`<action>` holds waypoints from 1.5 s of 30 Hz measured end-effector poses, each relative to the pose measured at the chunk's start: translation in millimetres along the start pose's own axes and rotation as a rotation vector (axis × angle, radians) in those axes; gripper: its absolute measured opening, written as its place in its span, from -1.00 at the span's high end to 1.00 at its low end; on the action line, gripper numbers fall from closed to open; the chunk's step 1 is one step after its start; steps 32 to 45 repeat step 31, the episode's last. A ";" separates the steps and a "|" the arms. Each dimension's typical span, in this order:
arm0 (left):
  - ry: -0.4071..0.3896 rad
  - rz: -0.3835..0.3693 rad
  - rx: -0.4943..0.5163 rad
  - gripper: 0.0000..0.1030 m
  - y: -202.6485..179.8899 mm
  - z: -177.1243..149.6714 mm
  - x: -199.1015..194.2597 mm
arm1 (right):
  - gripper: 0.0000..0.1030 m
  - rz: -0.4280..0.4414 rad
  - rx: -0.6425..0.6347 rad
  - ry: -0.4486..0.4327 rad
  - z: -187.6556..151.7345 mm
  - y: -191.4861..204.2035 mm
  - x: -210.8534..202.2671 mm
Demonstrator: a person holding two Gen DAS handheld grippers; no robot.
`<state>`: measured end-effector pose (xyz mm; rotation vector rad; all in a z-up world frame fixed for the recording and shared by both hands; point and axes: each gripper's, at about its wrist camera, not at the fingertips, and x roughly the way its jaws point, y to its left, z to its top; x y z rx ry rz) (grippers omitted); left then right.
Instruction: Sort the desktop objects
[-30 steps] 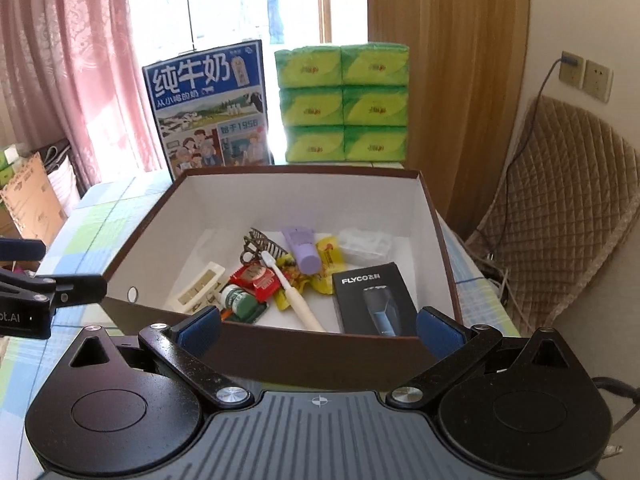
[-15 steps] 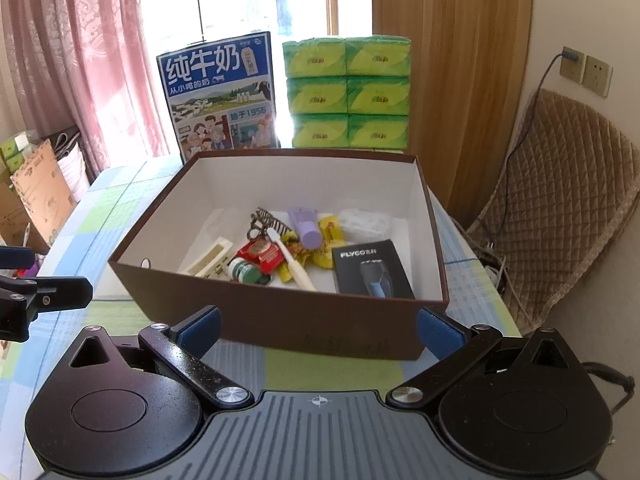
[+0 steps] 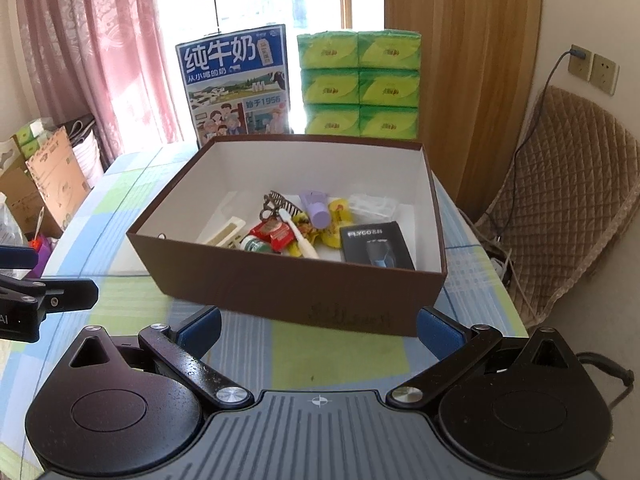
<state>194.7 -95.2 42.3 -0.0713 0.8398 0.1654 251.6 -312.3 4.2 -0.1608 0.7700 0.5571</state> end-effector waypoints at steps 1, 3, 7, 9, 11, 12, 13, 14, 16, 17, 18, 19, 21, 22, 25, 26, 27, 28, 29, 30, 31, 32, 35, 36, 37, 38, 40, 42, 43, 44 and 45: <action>0.005 0.002 -0.002 -0.98 -1.2 -2.3 -0.7 | -0.96 0.003 -0.003 0.002 -1.1 -0.5 -0.8; 0.017 0.003 -0.006 -0.98 -3.3 -7.1 -1.4 | -0.96 0.008 -0.007 0.006 -3.7 -1.1 -2.3; 0.051 0.005 -0.007 -0.98 -8.2 -19.1 -0.4 | -0.96 0.018 -0.010 0.021 -10.3 -3.8 -3.3; 0.067 0.006 -0.007 -0.98 -10.0 -24.1 1.2 | -0.96 0.023 -0.010 0.031 -13.6 -5.5 -3.1; 0.081 0.009 -0.006 -0.98 -11.9 -28.4 3.0 | -0.96 0.025 -0.011 0.039 -17.1 -6.3 -3.6; 0.088 0.013 -0.006 -0.98 -12.6 -30.1 4.0 | -0.96 0.026 -0.011 0.044 -19.0 -6.8 -3.5; 0.093 0.016 -0.007 -0.98 -13.7 -31.5 5.4 | -0.96 0.027 -0.010 0.050 -21.1 -7.5 -3.0; 0.097 0.017 -0.006 -0.98 -14.3 -32.8 6.4 | -0.96 0.027 -0.010 0.056 -23.1 -8.1 -2.6; 0.106 0.019 -0.007 -0.98 -15.5 -35.2 8.1 | -0.96 0.027 -0.007 0.069 -26.5 -9.9 -1.0; 0.111 0.021 -0.006 -0.98 -16.1 -36.5 9.2 | -0.96 0.027 -0.006 0.075 -28.7 -10.2 -0.2; 0.116 0.022 -0.004 -0.98 -16.7 -37.6 10.7 | -0.96 0.027 -0.005 0.083 -30.3 -10.5 1.1; 0.123 0.025 -0.001 -0.98 -17.4 -39.1 12.4 | -0.96 0.028 -0.004 0.091 -31.9 -11.1 2.6; 0.135 0.030 0.004 -0.98 -18.6 -42.0 15.5 | -0.96 0.030 -0.002 0.105 -35.3 -12.7 4.9; 0.142 0.032 0.005 -0.98 -19.4 -43.5 17.3 | -0.96 0.029 -0.001 0.112 -36.8 -13.4 6.3; 0.159 0.033 0.010 -0.98 -21.5 -46.9 21.8 | -0.96 0.026 0.002 0.131 -40.8 -16.1 10.4; 0.160 0.033 0.011 -0.98 -22.1 -47.2 22.6 | -0.96 0.024 0.004 0.135 -41.9 -17.0 11.6; 0.159 0.034 0.013 -0.98 -22.9 -47.2 23.2 | -0.96 0.022 0.006 0.139 -42.6 -18.3 12.9; 0.155 0.035 0.016 -0.98 -23.9 -47.0 23.5 | -0.96 0.020 0.008 0.142 -42.9 -19.6 14.0; 0.151 0.038 0.019 -0.98 -24.9 -46.1 24.0 | -0.96 0.017 0.011 0.143 -42.9 -20.6 15.1; 0.148 0.042 0.022 -0.98 -26.1 -45.5 24.5 | -0.96 0.013 0.014 0.144 -42.9 -22.2 16.3; 0.147 0.046 0.025 -0.98 -27.1 -44.4 25.4 | -0.96 0.010 0.016 0.145 -42.5 -23.9 17.9; 0.147 0.046 0.025 -0.98 -27.1 -44.4 25.4 | -0.96 0.010 0.016 0.145 -42.5 -23.9 17.9; 0.147 0.046 0.025 -0.98 -27.1 -44.4 25.4 | -0.96 0.010 0.016 0.145 -42.5 -23.9 17.9; 0.147 0.046 0.025 -0.98 -27.1 -44.4 25.4 | -0.96 0.010 0.016 0.145 -42.5 -23.9 17.9; 0.147 0.046 0.025 -0.98 -27.1 -44.4 25.4 | -0.96 0.010 0.016 0.145 -42.5 -23.9 17.9; 0.147 0.046 0.025 -0.98 -27.1 -44.4 25.4 | -0.96 0.010 0.016 0.145 -42.5 -23.9 17.9; 0.147 0.046 0.025 -0.98 -27.1 -44.4 25.4 | -0.96 0.010 0.016 0.145 -42.5 -23.9 17.9; 0.147 0.046 0.025 -0.98 -27.1 -44.4 25.4 | -0.96 0.010 0.016 0.145 -42.5 -23.9 17.9; 0.147 0.046 0.025 -0.98 -27.1 -44.4 25.4 | -0.96 0.010 0.016 0.145 -42.5 -23.9 17.9; 0.147 0.046 0.025 -0.98 -27.1 -44.4 25.4 | -0.96 0.010 0.016 0.145 -42.5 -23.9 17.9; 0.147 0.046 0.025 -0.98 -27.1 -44.4 25.4 | -0.96 0.010 0.016 0.145 -42.5 -23.9 17.9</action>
